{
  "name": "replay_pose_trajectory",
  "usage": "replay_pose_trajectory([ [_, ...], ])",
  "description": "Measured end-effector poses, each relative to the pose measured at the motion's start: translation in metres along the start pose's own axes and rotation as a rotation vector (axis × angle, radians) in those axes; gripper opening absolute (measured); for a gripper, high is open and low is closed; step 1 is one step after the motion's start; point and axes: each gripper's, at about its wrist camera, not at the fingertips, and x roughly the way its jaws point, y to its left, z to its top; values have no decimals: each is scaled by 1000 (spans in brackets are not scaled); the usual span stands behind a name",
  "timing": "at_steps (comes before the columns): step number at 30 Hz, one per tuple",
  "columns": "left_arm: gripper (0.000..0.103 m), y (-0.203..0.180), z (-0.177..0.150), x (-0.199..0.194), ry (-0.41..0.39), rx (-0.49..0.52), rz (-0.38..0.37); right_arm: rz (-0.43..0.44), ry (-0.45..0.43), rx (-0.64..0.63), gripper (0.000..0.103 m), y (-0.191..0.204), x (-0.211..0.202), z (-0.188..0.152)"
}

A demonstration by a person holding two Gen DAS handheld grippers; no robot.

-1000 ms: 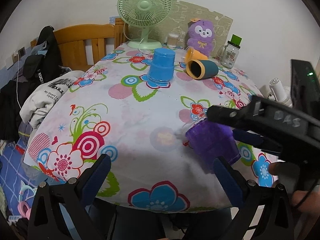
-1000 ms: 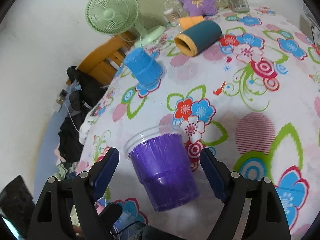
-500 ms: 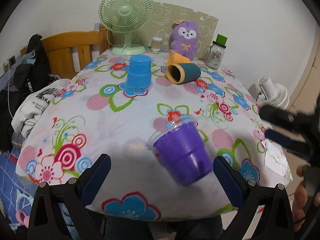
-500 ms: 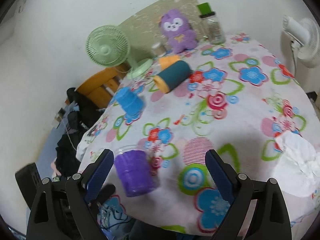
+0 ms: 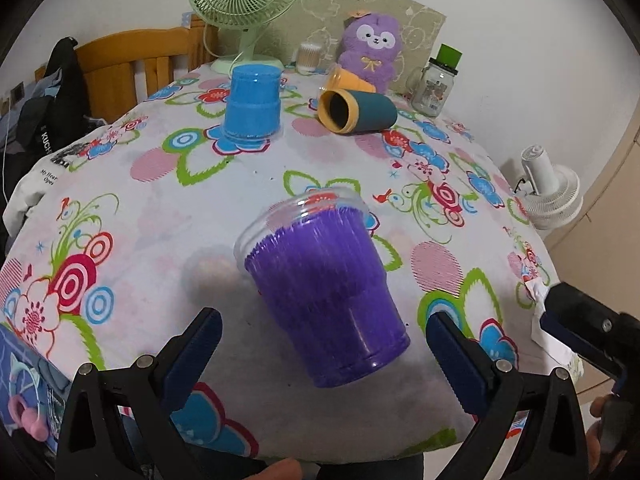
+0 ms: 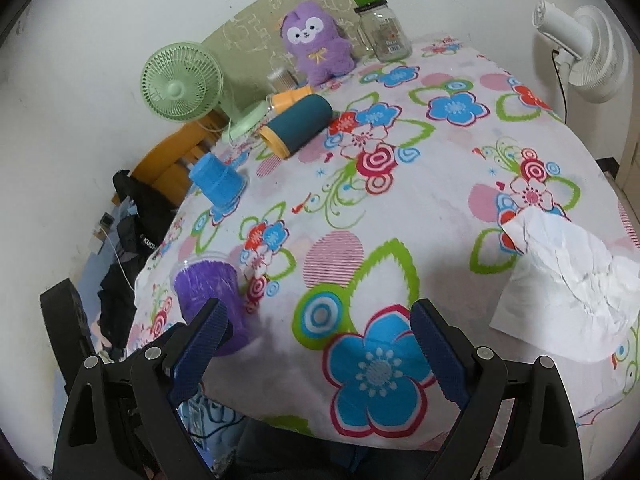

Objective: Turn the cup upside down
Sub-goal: 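Close the left gripper on the purple cup while the right gripper opens and withdraws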

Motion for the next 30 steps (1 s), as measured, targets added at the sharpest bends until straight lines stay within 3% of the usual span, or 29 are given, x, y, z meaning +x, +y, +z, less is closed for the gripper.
replay_pose_trajectory([
  [12,101,6,-4,17,35,-31,32,19,19,13,94,-8,7,-2],
  [14,95,6,-4,17,28,-27,39,21,22,13,94,-7,8,-2],
  [16,70,6,-3,16,13,-20,53,23,27,11,94,-7,10,-2],
  [19,56,9,-1,16,11,-18,60,23,36,7,94,-6,12,-3],
  [30,55,13,0,13,5,-15,45,25,50,-16,94,3,17,-4],
])
